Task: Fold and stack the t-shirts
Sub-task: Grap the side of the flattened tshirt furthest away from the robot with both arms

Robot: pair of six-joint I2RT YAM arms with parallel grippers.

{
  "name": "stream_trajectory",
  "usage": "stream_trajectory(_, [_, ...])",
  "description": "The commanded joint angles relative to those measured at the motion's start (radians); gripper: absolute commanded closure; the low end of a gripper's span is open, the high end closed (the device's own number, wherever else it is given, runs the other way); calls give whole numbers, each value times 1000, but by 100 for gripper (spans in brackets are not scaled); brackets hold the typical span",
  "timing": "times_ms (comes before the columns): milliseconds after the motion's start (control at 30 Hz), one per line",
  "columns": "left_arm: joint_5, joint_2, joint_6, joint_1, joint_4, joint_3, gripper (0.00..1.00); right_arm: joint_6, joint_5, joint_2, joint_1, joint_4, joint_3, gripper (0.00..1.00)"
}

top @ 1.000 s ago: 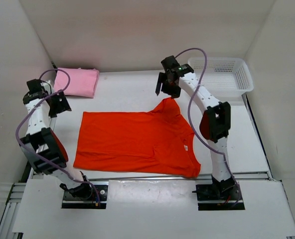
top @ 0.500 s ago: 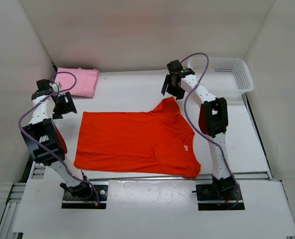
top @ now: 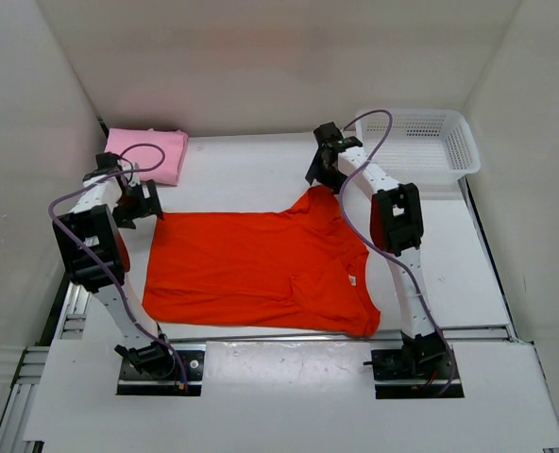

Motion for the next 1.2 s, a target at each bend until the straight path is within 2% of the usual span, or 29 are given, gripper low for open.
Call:
stream_trajectory(0, [-25,11,0,-65,22,56,0,24,40,31,-7,-41,61,25])
stream_trajectory(100, [-74,61,0,-94,22,100,0,14,-24,62,-7,-73,83,28])
stream_trajectory(167, [-100,83,0,-94,22,110,0,23,-44,62,-7,-84,73,37])
stream_trajectory(233, [-147,109,0,-94,22,119,0,32,-53,71,-7,-93,59,50])
stream_trajectory(333, [-147,147,0,-94,22,131,0,32,-66,71,-18,-93,46,66])
stream_trajectory(367, [-135,157,0,-94,22,131,0,43,-92,71,-18,-93,46,76])
stream_trajectory(433, [-135,184,0,-103,22,131,2,55,-113,71,-30,-84,28,83])
stream_trajectory(500, [-135,197,0,-117,22,117,19,55,-125,59,-30,-70,17,90])
stream_trajectory(567, [-135,197,0,-140,22,96,31,55,-136,34,-30,-44,-9,96])
stream_trajectory(733, [-98,206,0,-140,22,96,64,14,-145,-26,-30,-24,-61,100])
stream_trajectory(767, [-98,206,0,-140,22,96,79,5,-146,-41,-30,-13,-76,100])
stream_trajectory(867, [-98,194,0,-140,22,96,90,-46,-146,-81,-21,-1,-118,100])
stream_trajectory(1033, [-88,114,0,-140,12,73,90,-150,-136,-186,25,17,-165,100])
stream_trajectory(1167, [-133,-51,0,-140,12,18,90,-184,-97,-387,62,42,-298,100])
